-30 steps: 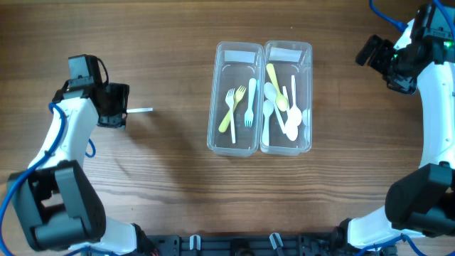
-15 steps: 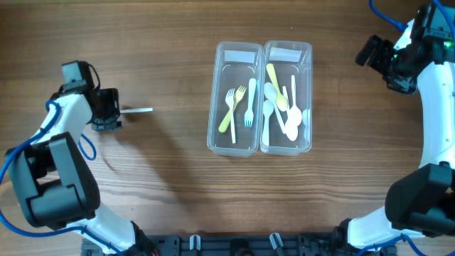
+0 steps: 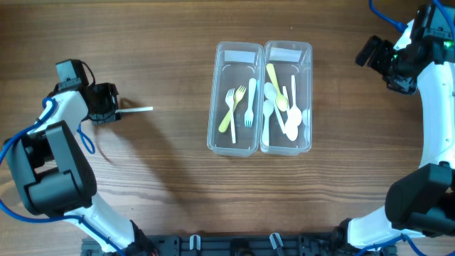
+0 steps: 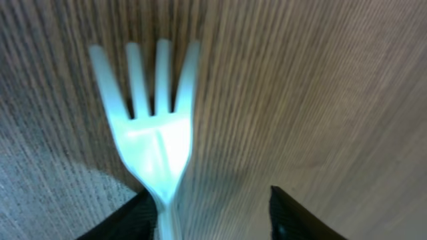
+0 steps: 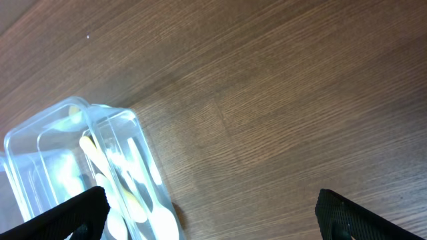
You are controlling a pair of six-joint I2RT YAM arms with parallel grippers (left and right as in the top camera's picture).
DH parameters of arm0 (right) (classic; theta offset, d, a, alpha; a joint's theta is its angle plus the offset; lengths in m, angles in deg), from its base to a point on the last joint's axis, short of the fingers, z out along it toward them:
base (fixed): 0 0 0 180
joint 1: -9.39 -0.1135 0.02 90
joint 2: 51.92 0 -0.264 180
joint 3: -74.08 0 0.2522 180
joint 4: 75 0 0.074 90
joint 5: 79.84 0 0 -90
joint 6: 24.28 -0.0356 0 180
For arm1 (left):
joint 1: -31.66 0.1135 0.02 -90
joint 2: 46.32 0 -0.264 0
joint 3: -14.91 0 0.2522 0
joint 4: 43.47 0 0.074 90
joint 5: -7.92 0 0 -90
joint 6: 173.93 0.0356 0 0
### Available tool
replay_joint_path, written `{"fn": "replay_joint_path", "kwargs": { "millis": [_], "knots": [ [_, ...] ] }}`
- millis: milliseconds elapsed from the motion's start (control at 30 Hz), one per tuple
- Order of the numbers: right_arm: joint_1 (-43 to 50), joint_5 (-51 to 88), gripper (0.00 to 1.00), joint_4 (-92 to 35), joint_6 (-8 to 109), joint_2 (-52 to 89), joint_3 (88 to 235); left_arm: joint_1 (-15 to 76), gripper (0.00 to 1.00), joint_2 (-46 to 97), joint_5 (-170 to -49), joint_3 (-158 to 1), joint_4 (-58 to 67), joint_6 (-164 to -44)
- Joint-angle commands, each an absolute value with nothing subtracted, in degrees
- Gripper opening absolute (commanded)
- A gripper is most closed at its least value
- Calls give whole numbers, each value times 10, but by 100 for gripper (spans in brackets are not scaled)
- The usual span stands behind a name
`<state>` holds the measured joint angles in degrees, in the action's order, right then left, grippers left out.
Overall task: Pack container
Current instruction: 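Carry the second white fork into the left container and release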
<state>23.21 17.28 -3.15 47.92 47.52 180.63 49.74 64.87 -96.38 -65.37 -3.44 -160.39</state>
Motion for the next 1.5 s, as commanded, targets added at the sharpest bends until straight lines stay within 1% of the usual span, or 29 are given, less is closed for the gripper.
{"fn": "replay_joint_path", "kwargs": {
  "millis": [0, 33, 167, 300, 367, 533, 733, 767, 833, 1000, 1200, 1333, 1467],
  "knots": [
    [231, 180, 100, -30, 473, 481, 1811, 493, 48, 710, -982, -627, -15, -1609],
    [231, 180, 100, -30, 473, 481, 1811, 493, 47, 710, -984, -627, -10, -1609],
    [231, 180, 100, -29, 473, 481, 1811, 494, 32, 710, -985, -627, 23, -1607],
    [231, 180, 100, -26, 473, 481, 1811, 493, 28, 710, -983, -627, 45, -1595],
    [231, 180, 100, -25, 473, 481, 1811, 493, 25, 710, -981, -627, 47, -1567],
    [231, 180, 100, -25, 473, 481, 1811, 494, 17, 710, -956, -627, 77, -1544],
    [231, 180, 100, -25, 473, 481, 1812, 496, 15, 710, -951, -627, 96, -1496],
    [231, 180, 100, -25, 473, 481, 1811, 496, 13, 710, -951, -627, 100, -1494],
    [231, 180, 100, -24, 473, 481, 1811, 496, 4, 710, -951, -627, 105, -1484],
    [231, 180, 100, -24, 473, 481, 1812, 495, 4, 710, -953, -652, 150, -1418],
    [231, 179, 100, -25, 475, 481, 1811, 473, 4, 687, -1020, -731, 215, -1204],
    [231, 179, 100, -25, 475, 481, 1811, 429, 4, 642, -1030, -788, 255, -1116],
    [231, 180, 100, -25, 475, 481, 1811, 371, 4, 595, -1042, -819, 254, -1069]
  ]
}}
